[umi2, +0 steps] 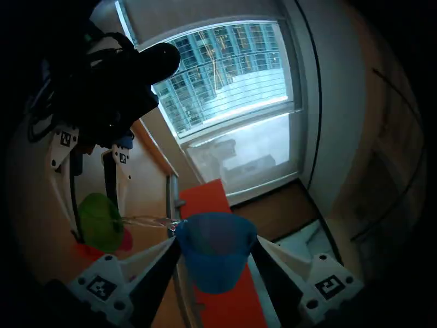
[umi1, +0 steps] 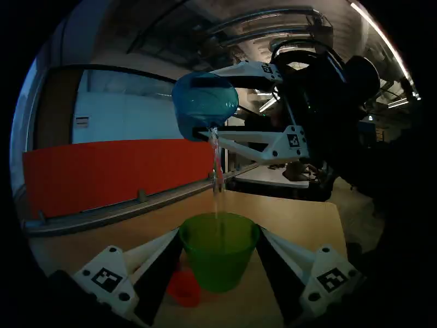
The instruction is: Pour water
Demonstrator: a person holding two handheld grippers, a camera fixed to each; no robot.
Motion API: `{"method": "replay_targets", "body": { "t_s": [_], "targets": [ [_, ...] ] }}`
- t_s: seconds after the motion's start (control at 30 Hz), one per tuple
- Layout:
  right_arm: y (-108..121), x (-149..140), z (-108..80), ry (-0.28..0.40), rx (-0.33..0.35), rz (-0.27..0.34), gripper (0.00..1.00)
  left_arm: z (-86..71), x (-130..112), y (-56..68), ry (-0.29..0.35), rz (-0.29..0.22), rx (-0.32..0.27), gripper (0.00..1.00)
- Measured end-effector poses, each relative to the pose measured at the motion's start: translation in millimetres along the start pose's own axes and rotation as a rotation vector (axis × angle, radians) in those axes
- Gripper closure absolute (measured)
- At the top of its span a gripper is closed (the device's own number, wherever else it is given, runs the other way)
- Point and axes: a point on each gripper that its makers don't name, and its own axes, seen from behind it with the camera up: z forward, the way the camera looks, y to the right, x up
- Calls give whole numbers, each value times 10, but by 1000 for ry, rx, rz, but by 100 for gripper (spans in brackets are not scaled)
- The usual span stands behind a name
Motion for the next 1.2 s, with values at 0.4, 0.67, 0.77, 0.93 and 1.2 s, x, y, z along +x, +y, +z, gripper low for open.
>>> {"method": "replay_targets", "body": {
  "t_s": [0.4, 0.67, 0.77, 0.93, 1.2],
  "targets": [
    [90, 44, -4, 1, -17, -62, 10, 3, -20, 7, -5, 1, -1, 12],
    [111, 59, -1, 0, -29, -111, 10, 14, -20, 2, -5, 0, -3, 12],
    [111, 57, 3, -1, -31, -129, 10, 23, -27, -1, -7, -1, -4, 12],
    [129, 59, 4, 0, -37, -163, 10, 40, -38, -9, -11, 1, -3, 12],
    [174, 70, 10, 0, -48, -224, 10, 59, -40, -16, -14, 1, -4, 12]
  ]
}}
